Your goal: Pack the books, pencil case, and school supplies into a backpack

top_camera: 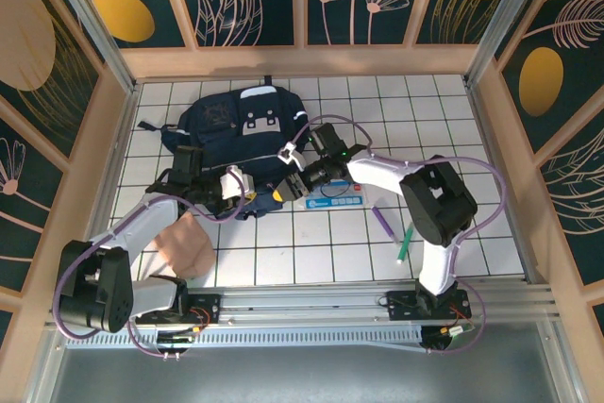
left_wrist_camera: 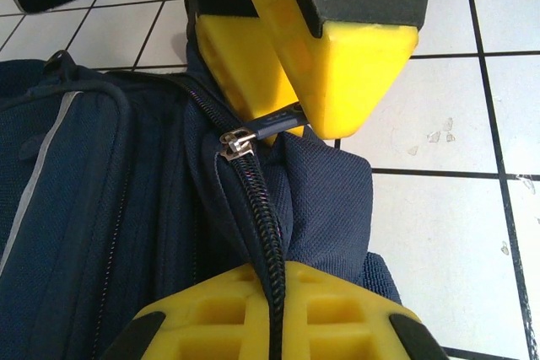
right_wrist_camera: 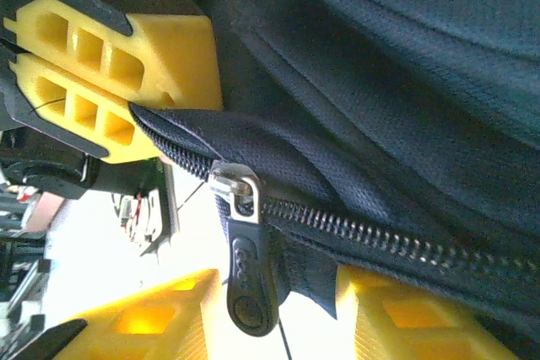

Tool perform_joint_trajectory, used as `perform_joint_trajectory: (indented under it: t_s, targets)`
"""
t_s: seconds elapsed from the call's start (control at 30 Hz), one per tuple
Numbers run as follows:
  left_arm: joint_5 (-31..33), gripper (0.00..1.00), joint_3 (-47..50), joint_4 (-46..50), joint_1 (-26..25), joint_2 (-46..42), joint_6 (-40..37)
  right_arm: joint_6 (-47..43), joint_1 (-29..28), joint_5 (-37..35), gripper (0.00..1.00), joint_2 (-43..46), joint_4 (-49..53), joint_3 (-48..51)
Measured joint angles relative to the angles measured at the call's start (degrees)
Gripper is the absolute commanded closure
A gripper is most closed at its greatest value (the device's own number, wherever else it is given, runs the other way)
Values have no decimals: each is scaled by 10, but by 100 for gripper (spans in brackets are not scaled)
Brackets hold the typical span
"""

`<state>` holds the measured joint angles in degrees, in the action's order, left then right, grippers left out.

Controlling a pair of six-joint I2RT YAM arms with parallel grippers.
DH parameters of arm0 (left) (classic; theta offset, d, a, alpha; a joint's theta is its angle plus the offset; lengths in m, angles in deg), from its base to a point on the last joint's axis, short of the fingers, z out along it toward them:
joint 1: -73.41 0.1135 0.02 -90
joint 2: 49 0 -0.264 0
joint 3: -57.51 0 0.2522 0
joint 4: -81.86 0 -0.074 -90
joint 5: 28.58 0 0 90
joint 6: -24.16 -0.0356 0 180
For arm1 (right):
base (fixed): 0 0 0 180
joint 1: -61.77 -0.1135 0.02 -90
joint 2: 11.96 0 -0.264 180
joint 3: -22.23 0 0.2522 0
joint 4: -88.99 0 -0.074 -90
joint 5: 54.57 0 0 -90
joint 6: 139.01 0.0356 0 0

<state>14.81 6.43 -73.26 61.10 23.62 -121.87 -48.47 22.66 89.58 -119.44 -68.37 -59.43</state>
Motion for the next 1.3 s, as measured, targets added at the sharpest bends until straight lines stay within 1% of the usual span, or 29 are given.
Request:
perform_joint_trajectory:
  t_s: [0.13, 0.23, 0.3, 0.37, 0.4, 0.63, 0.73, 0.8, 0.9, 0.97, 1.1, 1.13, 1.2, 1.23, 1.3]
  targets:
    - [-1, 100, 2, 0, 0, 7, 0, 19, 0, 38, 61, -8, -7, -1]
    - [-1, 100, 3, 0, 0, 10, 0, 33, 2, 60, 64, -8, -25, -1]
    - [-1, 100, 3, -1, 0, 10, 0, 41, 5, 68, 68, -9, -30, -1]
    - [-1, 100, 3, -2, 0, 10, 0, 47, 9, 77, 76, -12, -35, 0]
    - [-1, 100, 3, -2, 0, 11, 0, 49, 11, 80, 76, -14, -37, 0]
    - [2, 100, 7, -2, 0, 14, 0, 52, 13, 85, 99, -18, -36, 0]
    - [9, 100, 9, -2, 0, 14, 0, 38, 14, 68, 100, -18, -17, -2]
    - [16, 100, 12, -4, 0, 14, 2, 28, 14, 46, 100, -17, -8, -2]
    - [27, 100, 17, -9, -1, 14, 5, 23, 9, -10, 100, -6, 3, -2]
    - [35, 100, 19, -15, -2, 14, 7, 24, 3, -62, 100, 12, 7, -2]
    - [44, 100, 25, -21, -3, 9, 8, 45, -3, -195, 100, 57, 8, 4]
    - [47, 100, 27, -21, -3, 6, 8, 51, -3, -243, 100, 64, 8, 5]
    - [51, 100, 33, -21, -3, 1, 7, 63, 3, -316, 100, 70, 8, 14]
    - [53, 100, 35, -21, -3, 0, 6, 65, 7, -337, 100, 70, 8, 21]
    - [56, 99, 39, -21, -3, -2, 6, 67, 14, -352, 100, 71, 8, 36]
